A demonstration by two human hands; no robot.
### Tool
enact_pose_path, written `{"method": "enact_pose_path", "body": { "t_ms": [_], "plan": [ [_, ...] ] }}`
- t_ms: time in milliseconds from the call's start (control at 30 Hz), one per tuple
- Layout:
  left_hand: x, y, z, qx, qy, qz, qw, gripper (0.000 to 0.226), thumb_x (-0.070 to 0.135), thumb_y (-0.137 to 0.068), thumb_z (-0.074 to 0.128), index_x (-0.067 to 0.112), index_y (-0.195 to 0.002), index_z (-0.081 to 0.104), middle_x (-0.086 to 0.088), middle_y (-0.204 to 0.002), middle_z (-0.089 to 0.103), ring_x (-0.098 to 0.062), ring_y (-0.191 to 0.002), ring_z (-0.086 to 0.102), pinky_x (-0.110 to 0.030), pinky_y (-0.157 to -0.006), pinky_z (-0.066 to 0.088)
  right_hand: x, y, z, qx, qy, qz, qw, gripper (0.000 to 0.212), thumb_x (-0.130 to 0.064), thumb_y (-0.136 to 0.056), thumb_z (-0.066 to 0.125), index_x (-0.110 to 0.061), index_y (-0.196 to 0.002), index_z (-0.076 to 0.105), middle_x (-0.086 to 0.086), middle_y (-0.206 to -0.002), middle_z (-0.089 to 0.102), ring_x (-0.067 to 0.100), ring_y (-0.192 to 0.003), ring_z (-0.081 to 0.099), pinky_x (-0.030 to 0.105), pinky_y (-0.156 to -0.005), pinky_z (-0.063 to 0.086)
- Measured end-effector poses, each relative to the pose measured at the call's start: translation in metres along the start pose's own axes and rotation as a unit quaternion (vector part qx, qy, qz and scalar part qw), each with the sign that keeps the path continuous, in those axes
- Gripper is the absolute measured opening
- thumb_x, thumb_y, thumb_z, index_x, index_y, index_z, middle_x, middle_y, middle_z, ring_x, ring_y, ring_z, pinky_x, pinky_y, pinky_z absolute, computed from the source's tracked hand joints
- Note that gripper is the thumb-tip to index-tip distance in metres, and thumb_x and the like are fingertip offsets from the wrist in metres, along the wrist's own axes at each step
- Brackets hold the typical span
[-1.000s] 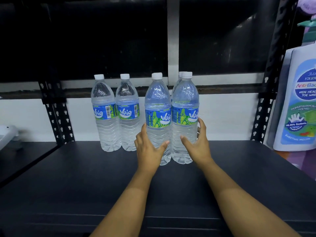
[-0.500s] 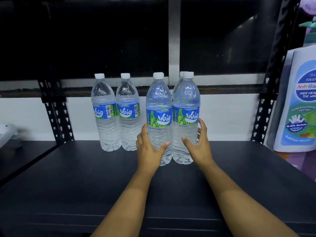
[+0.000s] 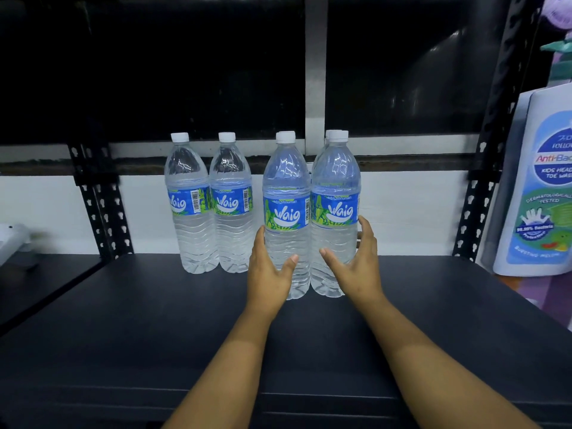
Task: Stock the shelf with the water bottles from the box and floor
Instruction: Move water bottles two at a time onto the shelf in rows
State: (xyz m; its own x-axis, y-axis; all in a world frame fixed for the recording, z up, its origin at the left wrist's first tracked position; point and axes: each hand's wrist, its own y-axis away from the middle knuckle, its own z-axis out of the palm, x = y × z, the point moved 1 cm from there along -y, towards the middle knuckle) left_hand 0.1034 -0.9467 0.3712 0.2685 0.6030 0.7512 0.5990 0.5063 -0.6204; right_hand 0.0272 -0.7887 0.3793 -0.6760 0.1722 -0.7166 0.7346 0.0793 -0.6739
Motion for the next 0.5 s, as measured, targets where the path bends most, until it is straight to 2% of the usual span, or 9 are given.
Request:
{"method": "enact_pose_path", "body": {
  "t_ms": [167, 367, 500],
  "plan": [
    [0.000, 0.002, -0.001, -0.004, 0.000, 0.002, 1.000, 0.082, 0.026, -0.085, 0.072, 0.020, -0.151, 0.022, 0.001, -0.151, 0.039, -0.016, -0.138, 0.038, -0.043, -0.113, 0.034, 0.000, 0.001, -0.001, 0.000, 0.006, 0.000, 1.000, 0.094, -0.030, -0.075, 0.081, -0.027, -0.148, 0.023, 0.000, -0.135, 0.039, 0.013, -0.123, 0.043, 0.030, -0.098, 0.040],
    [0.008, 0.007, -0.002, -0.026, -0.034, 0.009, 0.999, 0.083, 0.027, -0.091, 0.064, 0.019, -0.154, 0.011, 0.000, -0.158, 0.027, -0.018, -0.143, 0.030, -0.037, -0.115, 0.029, -0.003, 0.004, -0.002, -0.007, -0.005, 0.016, 1.000, 0.095, -0.029, -0.075, 0.081, -0.027, -0.149, 0.021, 0.003, -0.138, 0.038, 0.012, -0.125, 0.040, 0.028, -0.098, 0.037],
    [0.011, 0.010, -0.005, -0.047, -0.040, 0.006, 0.998, 0.085, 0.030, -0.092, 0.063, 0.020, -0.154, 0.006, 0.000, -0.160, 0.022, -0.016, -0.145, 0.026, -0.034, -0.116, 0.026, -0.004, 0.007, -0.004, -0.042, -0.023, 0.037, 0.998, 0.093, -0.030, -0.073, 0.078, -0.033, -0.146, 0.021, -0.003, -0.138, 0.046, 0.016, -0.126, 0.046, 0.042, -0.104, 0.043]
  ]
}}
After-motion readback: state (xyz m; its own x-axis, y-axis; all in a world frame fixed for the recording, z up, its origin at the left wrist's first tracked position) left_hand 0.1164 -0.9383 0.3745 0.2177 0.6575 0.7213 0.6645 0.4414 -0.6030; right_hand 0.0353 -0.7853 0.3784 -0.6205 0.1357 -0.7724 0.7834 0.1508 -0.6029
